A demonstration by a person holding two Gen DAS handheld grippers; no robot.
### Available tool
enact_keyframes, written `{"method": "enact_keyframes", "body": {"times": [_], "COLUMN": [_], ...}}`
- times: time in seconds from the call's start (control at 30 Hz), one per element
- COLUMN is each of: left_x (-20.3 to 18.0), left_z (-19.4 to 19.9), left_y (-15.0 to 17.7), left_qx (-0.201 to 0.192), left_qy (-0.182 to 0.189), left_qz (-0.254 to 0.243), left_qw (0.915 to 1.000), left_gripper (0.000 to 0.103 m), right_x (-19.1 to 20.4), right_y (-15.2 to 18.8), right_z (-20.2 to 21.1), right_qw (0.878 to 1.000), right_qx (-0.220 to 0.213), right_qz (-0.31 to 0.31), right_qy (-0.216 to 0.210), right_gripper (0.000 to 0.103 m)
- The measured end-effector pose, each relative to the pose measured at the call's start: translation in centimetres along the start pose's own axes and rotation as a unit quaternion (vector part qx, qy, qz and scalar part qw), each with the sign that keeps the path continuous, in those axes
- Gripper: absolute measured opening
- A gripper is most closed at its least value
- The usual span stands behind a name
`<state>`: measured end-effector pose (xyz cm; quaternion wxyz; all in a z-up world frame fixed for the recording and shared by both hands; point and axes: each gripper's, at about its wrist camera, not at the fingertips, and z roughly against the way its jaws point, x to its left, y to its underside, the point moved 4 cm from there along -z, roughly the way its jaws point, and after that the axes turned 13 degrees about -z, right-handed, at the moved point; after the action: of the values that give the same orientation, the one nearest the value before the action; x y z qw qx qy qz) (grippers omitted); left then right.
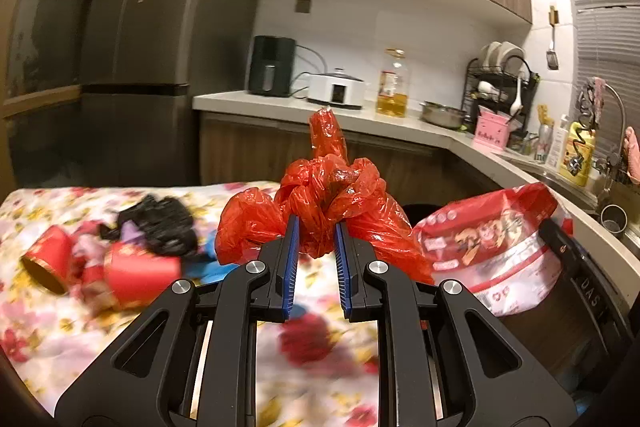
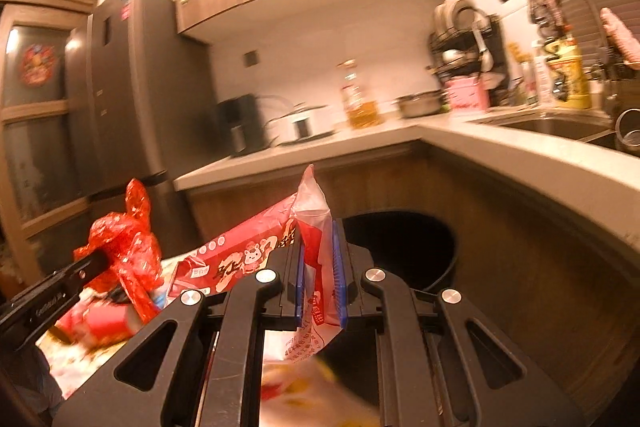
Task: Collect trash
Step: 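Carry both held bags over the black trash bin with both tools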
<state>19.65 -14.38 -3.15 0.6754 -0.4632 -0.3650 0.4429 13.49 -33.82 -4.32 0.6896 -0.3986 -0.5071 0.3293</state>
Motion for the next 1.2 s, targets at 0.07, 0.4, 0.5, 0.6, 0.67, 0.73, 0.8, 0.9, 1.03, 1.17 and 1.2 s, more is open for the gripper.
{"method": "enact_keyframes", "body": {"times": [0.07, 0.4, 0.5, 0.6, 0.67, 0.73, 0.8, 0.9, 1.03, 1.17, 1.2], "left_x": [-1.2, -6.4, -7.5, -8.1, -8.4, -8.7, -8.8, -9.4, -10.4, -11.1, -11.2], "left_z": [-1.3, -6.5, -7.8, -8.8, -9.7, -10.6, -11.1, -12.3, -13.5, -14.6, -14.9], "left_y": [-0.7, -2.6, -2.8, -2.7, -2.7, -2.5, -2.4, -2.2, -1.8, -1.5, -1.4], "left_qx": [-0.002, -0.007, -0.003, 0.0, 0.005, 0.011, 0.015, 0.022, 0.031, 0.04, 0.041], "left_qy": [0.011, 0.047, 0.056, 0.058, 0.06, 0.063, 0.067, 0.074, 0.083, 0.093, 0.094], "left_qz": [-0.003, -0.021, -0.025, -0.03, -0.031, -0.029, -0.026, -0.029, -0.034, -0.039, -0.039], "left_qw": [0.9999, 0.9987, 0.9981, 0.9979, 0.9977, 0.9975, 0.9973, 0.9966, 0.9954, 0.9942, 0.994], "left_gripper": [0.016, 0.016, 0.016, 0.016, 0.016, 0.016, 0.017, 0.017, 0.017, 0.017, 0.018], "right_x": [-1.1, -4.4, -4.8, -5.1, -5.1, -5.2, -5.3, -5.6, -5.8, -6.2, -6.3], "right_y": [-1.0, -3.7, -3.9, -4.1, -4.0, -3.9, -4.0, -4.0, -3.9, -3.8, -3.8], "right_z": [-0.6, -3.0, -3.9, -4.8, -5.1, -5.6, -6.1, -6.7, -7.5, -8.4, -8.6], "right_qw": [1.0, 0.996, 0.996, 0.995, 0.994, 0.994, 0.994, 0.993, 0.993, 0.993, 0.994], "right_qx": [-0.012, -0.054, -0.054, -0.055, -0.057, -0.058, -0.06, -0.062, -0.061, -0.055, -0.053], "right_qz": [-0.005, -0.016, -0.016, -0.014, -0.011, -0.007, -0.004, -0.002, 0.003, 0.012, 0.013], "right_qy": [0.015, 0.069, 0.076, 0.085, 0.088, 0.091, 0.096, 0.101, 0.103, 0.1, 0.098], "right_gripper": [0.013, 0.013, 0.013, 0.013, 0.013, 0.013, 0.013, 0.013, 0.013, 0.013, 0.013]}}
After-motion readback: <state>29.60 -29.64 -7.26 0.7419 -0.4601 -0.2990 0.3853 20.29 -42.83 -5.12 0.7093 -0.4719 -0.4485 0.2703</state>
